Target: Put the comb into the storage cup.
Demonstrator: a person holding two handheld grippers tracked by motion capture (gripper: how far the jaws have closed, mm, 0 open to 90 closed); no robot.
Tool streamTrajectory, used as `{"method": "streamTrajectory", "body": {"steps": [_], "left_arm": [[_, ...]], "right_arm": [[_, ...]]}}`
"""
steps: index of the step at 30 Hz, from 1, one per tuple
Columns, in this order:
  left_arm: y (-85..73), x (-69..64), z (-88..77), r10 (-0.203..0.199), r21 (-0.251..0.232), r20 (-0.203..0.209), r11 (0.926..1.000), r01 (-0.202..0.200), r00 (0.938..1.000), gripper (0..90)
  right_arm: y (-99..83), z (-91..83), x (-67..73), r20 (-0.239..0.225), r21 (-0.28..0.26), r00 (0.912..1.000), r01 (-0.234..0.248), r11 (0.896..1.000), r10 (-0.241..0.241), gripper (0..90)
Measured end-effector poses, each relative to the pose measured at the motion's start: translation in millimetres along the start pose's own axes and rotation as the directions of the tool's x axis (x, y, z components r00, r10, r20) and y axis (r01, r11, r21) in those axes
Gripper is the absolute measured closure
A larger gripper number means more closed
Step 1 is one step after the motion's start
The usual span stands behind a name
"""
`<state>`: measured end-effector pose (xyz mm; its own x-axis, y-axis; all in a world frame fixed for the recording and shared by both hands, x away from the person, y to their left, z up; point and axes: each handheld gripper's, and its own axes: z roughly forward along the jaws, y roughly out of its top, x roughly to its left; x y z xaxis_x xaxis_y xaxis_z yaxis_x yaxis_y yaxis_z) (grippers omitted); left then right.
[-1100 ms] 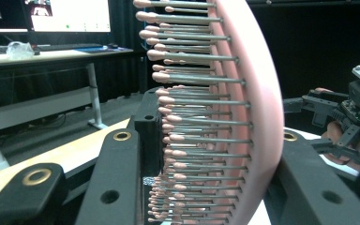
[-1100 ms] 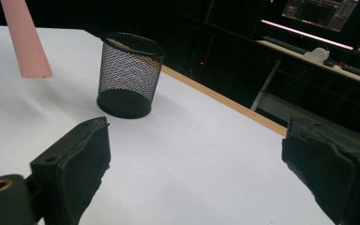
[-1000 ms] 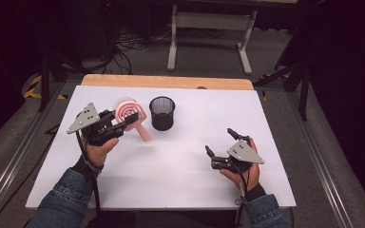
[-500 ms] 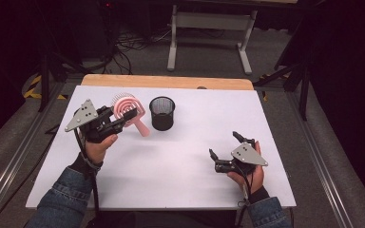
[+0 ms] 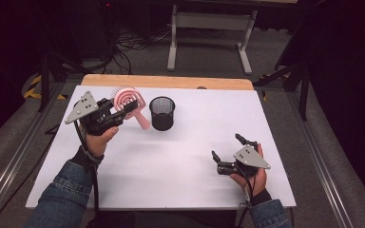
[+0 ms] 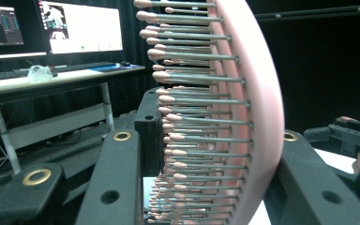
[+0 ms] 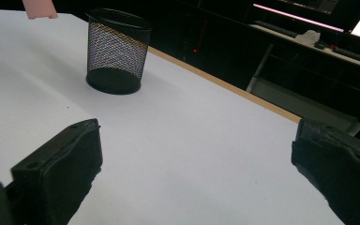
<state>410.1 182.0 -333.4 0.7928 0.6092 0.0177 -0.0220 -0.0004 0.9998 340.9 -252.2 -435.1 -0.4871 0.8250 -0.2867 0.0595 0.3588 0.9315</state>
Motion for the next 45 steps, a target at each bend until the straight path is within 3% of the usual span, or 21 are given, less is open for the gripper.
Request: {"method": "streamTrajectory", "body": {"steps": [15, 26, 45], "left_arm": [[13.4, 5.8, 12.8, -0.005, -0.017, -0.007, 0.9998, 0.004, 1.0000, 63.0], [27.6, 9.9, 28.3, 0.025, -0.021, -0.024, 0.9995, -0.025, 0.9994, 63.0], [25.4, 13.5, 66.2, 0.049, 0.005, -0.015, 0.9988, -0.049, 0.9987, 63.0]], "right_arm": [[-0.4, 0.5, 0.6, 0.003, -0.004, 1.0000, 0.002, 1.000, -0.002, 3.8], [-0.4, 1.3, 1.0, -0.002, -0.002, 1.0000, 0.005, 1.000, -0.005, 3.9], [-0.5, 2.0, 2.1, -0.025, 0.005, 0.9996, 0.017, 1.000, -0.017, 4.3]]}}
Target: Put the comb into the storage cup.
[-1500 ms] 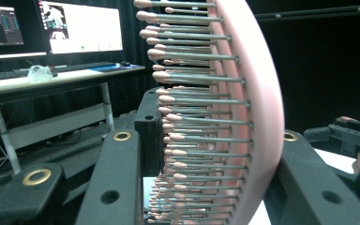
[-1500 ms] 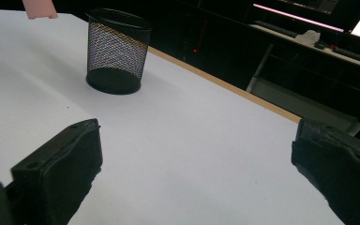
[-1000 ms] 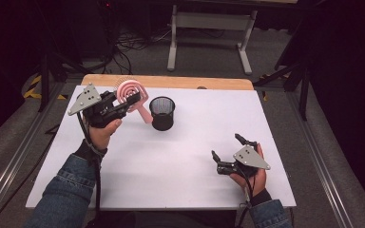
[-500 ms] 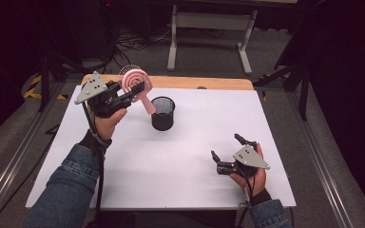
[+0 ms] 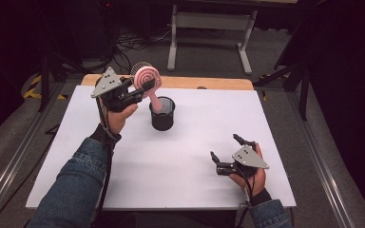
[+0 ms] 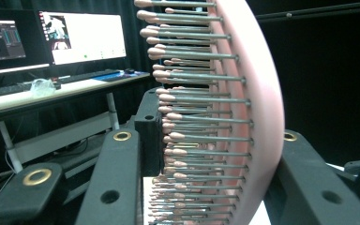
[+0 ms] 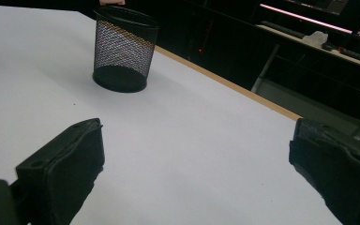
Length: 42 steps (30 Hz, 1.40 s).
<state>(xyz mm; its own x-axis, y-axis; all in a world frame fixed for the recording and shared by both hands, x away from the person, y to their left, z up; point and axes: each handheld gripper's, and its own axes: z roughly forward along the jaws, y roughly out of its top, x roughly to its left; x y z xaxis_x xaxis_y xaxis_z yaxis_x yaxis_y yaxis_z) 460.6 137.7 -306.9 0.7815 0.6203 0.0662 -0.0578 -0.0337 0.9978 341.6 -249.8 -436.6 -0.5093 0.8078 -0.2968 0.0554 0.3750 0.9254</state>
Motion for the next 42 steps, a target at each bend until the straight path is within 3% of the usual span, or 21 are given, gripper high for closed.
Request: {"method": "streamTrajectory", "body": {"steps": [16, 34, 37, 42], "left_arm": [[-11.1, 1.3, 33.7, 0.011, 0.060, -0.030, 0.9982, -0.009, 0.9995, 63.0], [-36.4, 6.3, 42.2, -0.054, 0.107, -0.030, 0.9926, 0.057, 0.9981, 63.0], [-42.7, 6.9, 42.5, -0.084, 0.110, -0.027, 0.9902, 0.086, 0.9961, 63.0], [-48.1, 5.7, 43.9, -0.101, 0.117, -0.020, 0.9879, 0.103, 0.9947, 62.9]], "right_arm": [[-0.1, -0.3, -0.2, -0.008, -0.002, 1.0000, -0.003, 1.000, 0.003, 4.5], [-0.5, 0.7, 0.3, -0.011, 0.007, 0.9999, -0.001, 1.000, 0.001, 4.5], [-0.6, 0.8, 0.3, -0.013, 0.008, 0.9999, -0.001, 1.000, 0.001, 4.5], [-0.9, 1.3, 0.3, -0.014, 0.010, 0.9999, 0.000, 1.000, 0.000, 4.5]]}}
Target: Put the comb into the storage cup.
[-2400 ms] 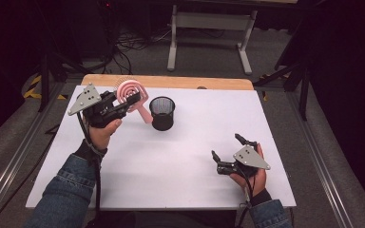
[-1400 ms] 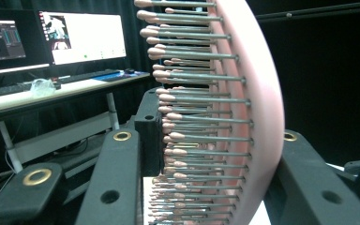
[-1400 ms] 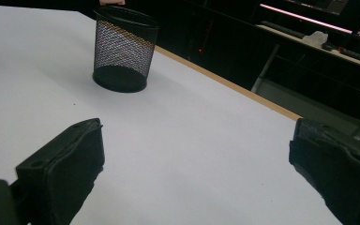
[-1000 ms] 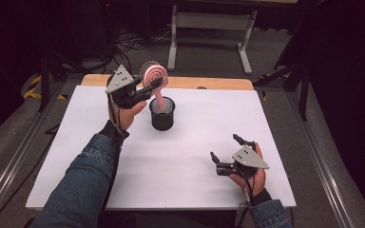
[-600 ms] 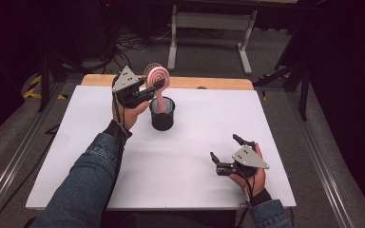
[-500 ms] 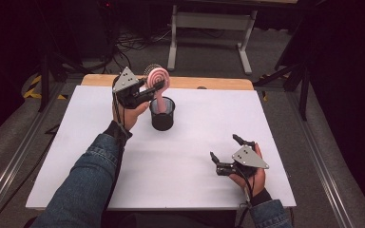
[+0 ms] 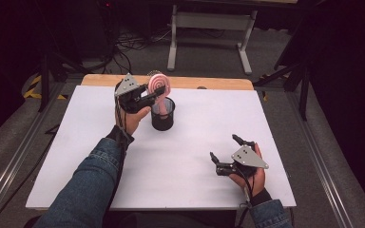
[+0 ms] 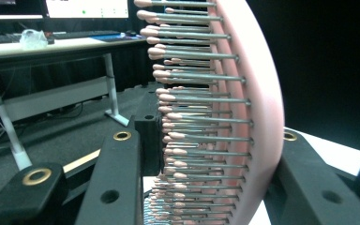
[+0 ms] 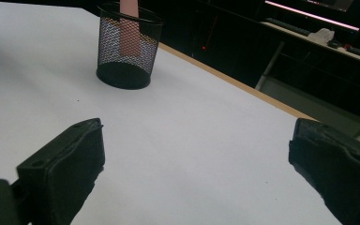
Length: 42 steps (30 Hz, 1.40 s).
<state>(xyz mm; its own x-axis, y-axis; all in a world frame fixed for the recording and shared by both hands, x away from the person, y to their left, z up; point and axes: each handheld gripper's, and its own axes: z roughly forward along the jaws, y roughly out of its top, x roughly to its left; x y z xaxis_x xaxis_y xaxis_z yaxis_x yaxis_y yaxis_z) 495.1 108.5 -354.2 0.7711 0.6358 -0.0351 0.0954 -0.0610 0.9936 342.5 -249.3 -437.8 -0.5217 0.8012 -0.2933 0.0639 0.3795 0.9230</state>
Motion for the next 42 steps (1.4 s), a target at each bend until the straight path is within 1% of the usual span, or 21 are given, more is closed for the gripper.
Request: {"method": "streamTrajectory", "body": {"steps": [10, 17, 18, 20, 21, 25, 27, 29, 31, 32, 34, 37, 38, 42], "left_arm": [[-10.0, -1.6, 2.8, -0.020, 0.010, 0.009, 0.9998, 0.019, 0.9998, 62.9], [-14.4, -2.1, 3.8, -0.024, 0.016, 0.013, 0.9996, 0.024, 0.9996, 62.9], [-16.0, -2.0, 4.1, -0.032, 0.016, 0.015, 0.9994, 0.031, 0.9994, 62.9], [-16.9, -1.9, 4.2, -0.030, 0.015, 0.014, 0.9994, 0.030, 0.9994, 62.9], [-18.4, -1.9, 4.4, -0.040, 0.013, 0.019, 0.9991, 0.040, 0.9990, 62.9], [-20.7, -2.7, 4.9, -0.041, 0.017, 0.019, 0.9990, 0.041, 0.9990, 62.9], [-21.5, -3.0, 5.2, -0.035, 0.019, 0.018, 0.9992, 0.034, 0.9992, 62.9], [-22.3, -2.6, 5.2, -0.037, 0.020, 0.016, 0.9991, 0.037, 0.9992, 62.9], [-23.0, -1.6, 5.1, -0.042, 0.022, 0.016, 0.9989, 0.042, 0.9990, 62.9], [-23.5, -1.5, 4.9, -0.053, 0.022, 0.019, 0.9984, 0.053, 0.9984, 62.9], [-23.9, -0.3, 5.2, -0.050, 0.013, 0.018, 0.9987, 0.050, 0.9986, 62.9], [-23.7, -1.5, 5.0, -0.055, 0.018, 0.019, 0.9983, 0.055, 0.9983, 62.9], [-23.5, -1.1, 5.0, -0.047, 0.018, 0.014, 0.9987, 0.047, 0.9988, 62.8], [-23.8, 0.3, 4.9, -0.049, 0.013, 0.008, 0.9987, 0.049, 0.9988, 62.7]], "right_arm": [[-0.2, 0.5, 0.4, -0.005, 0.002, 1.0000, 0.004, 1.000, -0.004, 4.5], [-0.2, 0.6, 0.6, -0.009, 0.004, 0.9999, 0.004, 1.000, -0.004, 4.5], [-0.3, 0.8, 0.7, -0.010, 0.005, 0.9999, 0.005, 1.000, -0.005, 4.5], [-0.3, 0.9, 0.9, -0.011, 0.006, 0.9999, 0.007, 1.000, -0.007, 4.5], [-0.3, 0.9, 0.9, -0.012, 0.006, 0.9999, 0.008, 1.000, -0.008, 4.6], [-0.5, 1.1, 1.2, -0.013, 0.008, 0.9999, 0.008, 1.000, -0.008, 4.5], [-0.4, 1.1, 1.3, -0.013, 0.007, 0.9999, 0.009, 1.000, -0.009, 4.5], [-0.3, 1.1, 1.4, -0.014, 0.008, 0.9999, 0.009, 1.000, -0.009, 4.5], [-0.3, 1.0, 1.4, -0.014, 0.007, 0.9998, 0.011, 1.000, -0.011, 4.5], [-0.4, 1.1, 1.3, -0.015, 0.007, 0.9998, 0.010, 1.000, -0.010, 4.5], [-0.7, 1.4, 1.2, -0.015, 0.009, 0.9998, 0.009, 1.000, -0.009, 4.6], [-0.4, 1.2, 1.6, -0.019, 0.008, 0.9998, 0.012, 1.000, -0.012, 4.5], [-0.4, 1.2, 1.8, -0.020, 0.010, 0.9997, 0.014, 1.000, -0.013, 4.6], [-0.6, 2.0, 2.5, -0.024, 0.023, 0.9995, 0.023, 0.999, -0.023, 4.5]]}}
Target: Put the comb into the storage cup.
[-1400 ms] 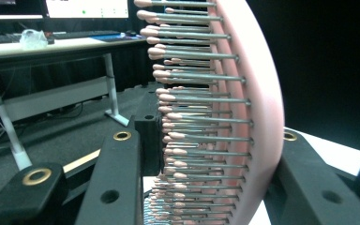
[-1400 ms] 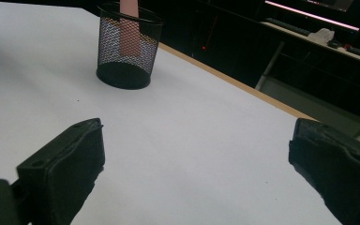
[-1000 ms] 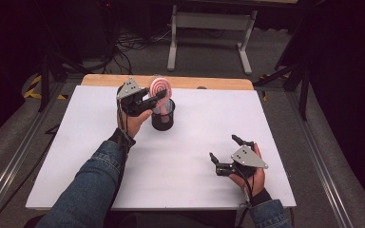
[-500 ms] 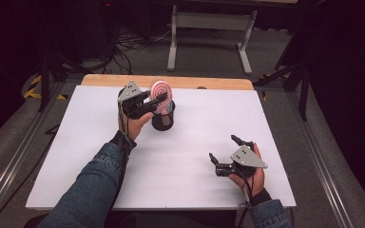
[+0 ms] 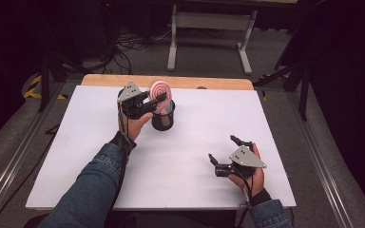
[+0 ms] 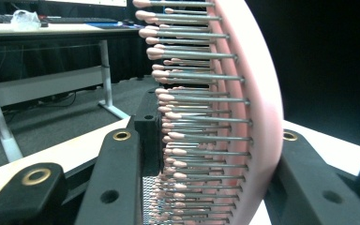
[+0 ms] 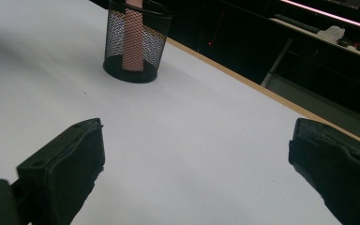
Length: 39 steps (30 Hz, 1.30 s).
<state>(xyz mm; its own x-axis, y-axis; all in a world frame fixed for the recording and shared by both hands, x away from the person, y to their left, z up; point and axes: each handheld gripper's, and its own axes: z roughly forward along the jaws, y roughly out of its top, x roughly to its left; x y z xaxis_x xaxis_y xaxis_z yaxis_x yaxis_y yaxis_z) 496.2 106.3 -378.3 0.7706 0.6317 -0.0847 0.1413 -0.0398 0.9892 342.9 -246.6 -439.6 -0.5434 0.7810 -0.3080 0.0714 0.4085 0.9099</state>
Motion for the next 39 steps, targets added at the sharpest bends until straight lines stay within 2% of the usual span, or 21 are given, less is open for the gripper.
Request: {"method": "streamTrajectory", "body": {"steps": [11, 21, 26, 30, 35, 37, 39], "left_arm": [[1.0, 6.8, -6.1, -0.003, 0.002, -0.033, 1.0000, 0.003, 0.9994, 61.2], [4.6, 19.2, -18.0, 0.004, -0.014, -0.101, 0.9999, -0.006, 0.9949, 56.3], [4.8, 21.8, -21.4, 0.001, -0.012, -0.109, 0.9999, -0.003, 0.9941, 55.2], [5.3, 24.5, -25.8, 0.020, 0.015, -0.120, 0.9997, -0.019, 0.9926, 53.4], [4.9, 28.1, -29.6, 0.023, 0.018, -0.120, 0.9996, -0.021, 0.9925, 51.6], [5.7, 28.5, -31.5, 0.046, 0.034, -0.126, 0.9985, -0.042, 0.9910, 51.1], [6.1, 28.8, -32.7, 0.046, 0.033, -0.124, 0.9986, -0.042, 0.9912, 50.9]], "right_arm": [[-0.3, 0.8, 0.4, -0.003, 0.006, 1.0000, 0.003, 1.000, -0.003, 4.6], [-0.6, 1.1, 0.0, 0.006, 0.009, 1.0000, 0.000, 1.000, 0.000, 4.6], [-0.6, 1.1, 0.1, 0.005, 0.010, 1.0000, -0.001, 1.000, 0.001, 4.6], [-0.8, 1.4, 0.0, 0.006, 0.011, 1.0000, -0.002, 1.000, 0.002, 4.6], [-0.8, 1.5, -0.1, 0.005, 0.012, 1.0000, -0.003, 1.000, 0.003, 4.6], [-0.5, 1.3, 0.3, 0.005, 0.012, 1.0000, -0.002, 1.000, 0.002, 4.6], [-0.6, 1.5, 0.6, 0.004, 0.015, 1.0000, -0.001, 1.000, 0.001, 4.6]]}}
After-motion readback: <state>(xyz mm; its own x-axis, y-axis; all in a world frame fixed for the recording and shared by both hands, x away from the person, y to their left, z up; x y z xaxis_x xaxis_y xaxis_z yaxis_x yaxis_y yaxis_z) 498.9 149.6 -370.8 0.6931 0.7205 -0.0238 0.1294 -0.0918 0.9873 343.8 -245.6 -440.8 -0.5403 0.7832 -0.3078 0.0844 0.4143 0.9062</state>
